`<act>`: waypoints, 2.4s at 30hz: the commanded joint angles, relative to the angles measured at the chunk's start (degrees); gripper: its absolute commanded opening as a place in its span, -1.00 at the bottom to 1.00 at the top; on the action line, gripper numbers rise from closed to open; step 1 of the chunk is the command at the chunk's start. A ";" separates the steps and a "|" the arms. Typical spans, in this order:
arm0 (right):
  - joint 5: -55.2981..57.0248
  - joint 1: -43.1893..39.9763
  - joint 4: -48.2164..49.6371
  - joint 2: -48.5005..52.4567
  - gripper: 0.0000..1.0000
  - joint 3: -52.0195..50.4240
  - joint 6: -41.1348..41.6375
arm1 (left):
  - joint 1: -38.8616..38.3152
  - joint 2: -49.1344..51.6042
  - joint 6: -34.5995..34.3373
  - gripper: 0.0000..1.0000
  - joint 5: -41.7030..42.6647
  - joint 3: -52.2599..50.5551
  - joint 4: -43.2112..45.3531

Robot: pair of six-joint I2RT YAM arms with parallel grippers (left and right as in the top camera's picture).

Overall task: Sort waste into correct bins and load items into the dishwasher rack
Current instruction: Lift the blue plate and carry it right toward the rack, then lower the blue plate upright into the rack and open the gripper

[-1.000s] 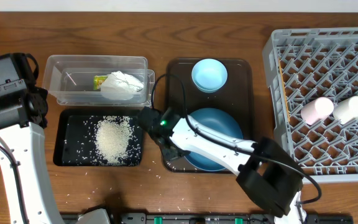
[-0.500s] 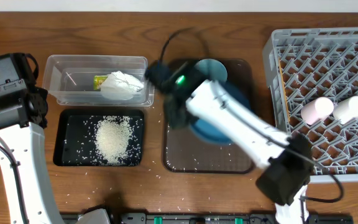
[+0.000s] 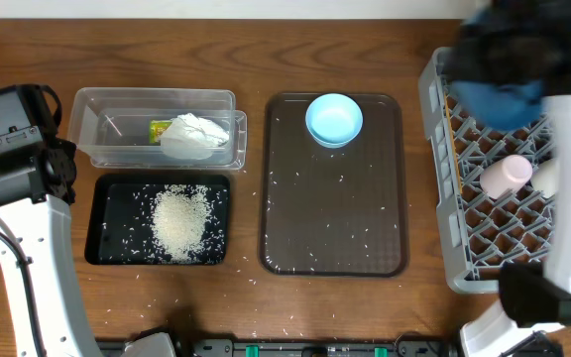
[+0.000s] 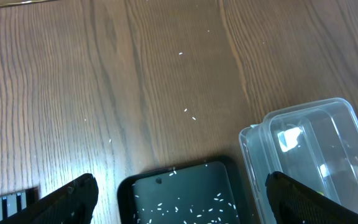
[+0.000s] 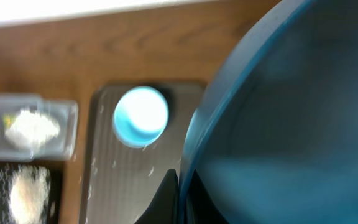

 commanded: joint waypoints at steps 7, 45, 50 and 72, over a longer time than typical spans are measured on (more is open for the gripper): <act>-28.79 -22.86 11.69 1.40 -0.98 -4.42 -9.90 | 0.20 0.09 -0.13 0.79 -0.50 0.20 -0.17; -71.60 -38.97 78.25 9.42 -0.98 -46.38 2.14 | 0.20 0.09 -0.13 0.79 -0.50 0.20 -0.17; -70.14 -39.56 80.70 11.67 -0.98 -46.38 7.17 | 0.20 0.09 -0.13 0.79 -0.50 0.20 -0.17; -61.77 -48.28 80.32 5.68 0.39 -46.21 21.68 | 0.20 0.09 -0.13 0.79 -0.50 0.20 -0.17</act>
